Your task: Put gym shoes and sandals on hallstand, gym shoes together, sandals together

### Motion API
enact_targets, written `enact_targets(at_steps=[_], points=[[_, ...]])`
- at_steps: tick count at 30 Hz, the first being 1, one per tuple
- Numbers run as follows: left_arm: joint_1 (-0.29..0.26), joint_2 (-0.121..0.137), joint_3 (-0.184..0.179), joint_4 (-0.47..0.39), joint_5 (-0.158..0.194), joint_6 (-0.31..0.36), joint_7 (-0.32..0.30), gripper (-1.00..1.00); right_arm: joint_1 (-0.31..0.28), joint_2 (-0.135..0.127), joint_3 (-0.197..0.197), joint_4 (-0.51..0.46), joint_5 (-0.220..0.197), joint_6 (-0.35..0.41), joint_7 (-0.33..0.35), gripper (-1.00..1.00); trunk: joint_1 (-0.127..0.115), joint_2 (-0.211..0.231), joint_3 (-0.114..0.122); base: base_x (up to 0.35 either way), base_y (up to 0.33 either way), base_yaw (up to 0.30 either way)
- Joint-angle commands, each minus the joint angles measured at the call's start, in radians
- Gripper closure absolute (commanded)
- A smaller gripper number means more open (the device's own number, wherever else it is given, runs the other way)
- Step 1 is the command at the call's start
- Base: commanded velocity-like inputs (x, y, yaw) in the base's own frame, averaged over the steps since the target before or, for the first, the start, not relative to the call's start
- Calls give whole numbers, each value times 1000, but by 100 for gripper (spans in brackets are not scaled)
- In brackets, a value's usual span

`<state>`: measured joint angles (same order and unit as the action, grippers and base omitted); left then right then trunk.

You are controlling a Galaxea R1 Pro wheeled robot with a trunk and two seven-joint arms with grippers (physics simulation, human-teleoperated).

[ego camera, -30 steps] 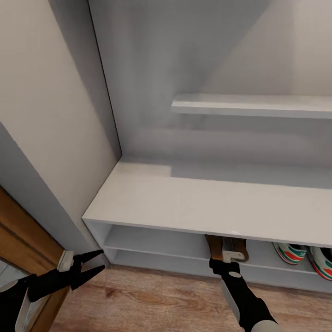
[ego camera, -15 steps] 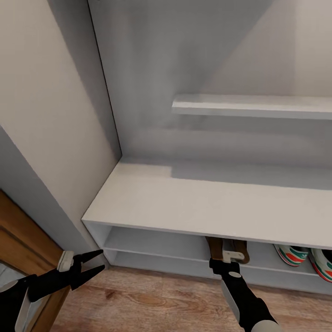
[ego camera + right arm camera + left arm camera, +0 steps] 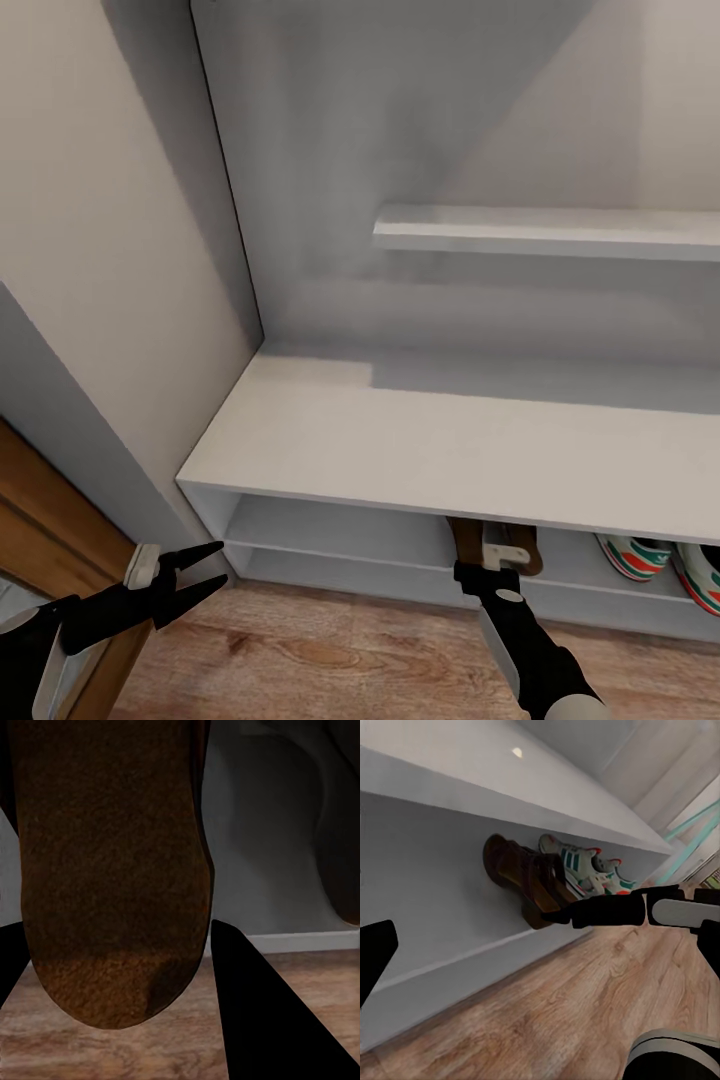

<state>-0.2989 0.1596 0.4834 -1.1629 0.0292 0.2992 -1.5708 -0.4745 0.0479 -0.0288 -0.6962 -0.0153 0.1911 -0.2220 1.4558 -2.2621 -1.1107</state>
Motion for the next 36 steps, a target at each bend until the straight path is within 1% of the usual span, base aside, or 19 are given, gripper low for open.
enact_targets(at_steps=[1, 9, 17, 31, 32, 36], points=[[0, 0, 0, 0, 0, 0, 0, -100, 0, 0, 0, 0, -3, -1, 0, 100, 14, 0, 0, 81, 0, 0], [0, -1, 0, 0, 0, 0, 0, -100, 0, 0, 0, 0, -3, -1, 0, 100, 14, 0, 0, 63, 0, 0], [0, -10, 0, 0, 0, 0, 0, -100, 0, 0, 0, 0, -3, -1, 0, 100, 14, 0, 0, 54, 0, 0], [0, -11, 0, 0, 0, 0, 0, -100, 0, 1, 0, 0, -3, -1, 0, 100, 14, 0, 0, 23, 0, 0], [0, -11, 0, 0, 0, 0, 0, -100, 0, 1, 0, 0, -3, -1, 0, -100, 14, 0, 0, 0, 0, 0], [0, -11, 0, 0, 0, 0, 0, -100, 0, 1, 0, 0, -3, -1, 0, -100, 14, 0, 0, 0, 0, 0]])
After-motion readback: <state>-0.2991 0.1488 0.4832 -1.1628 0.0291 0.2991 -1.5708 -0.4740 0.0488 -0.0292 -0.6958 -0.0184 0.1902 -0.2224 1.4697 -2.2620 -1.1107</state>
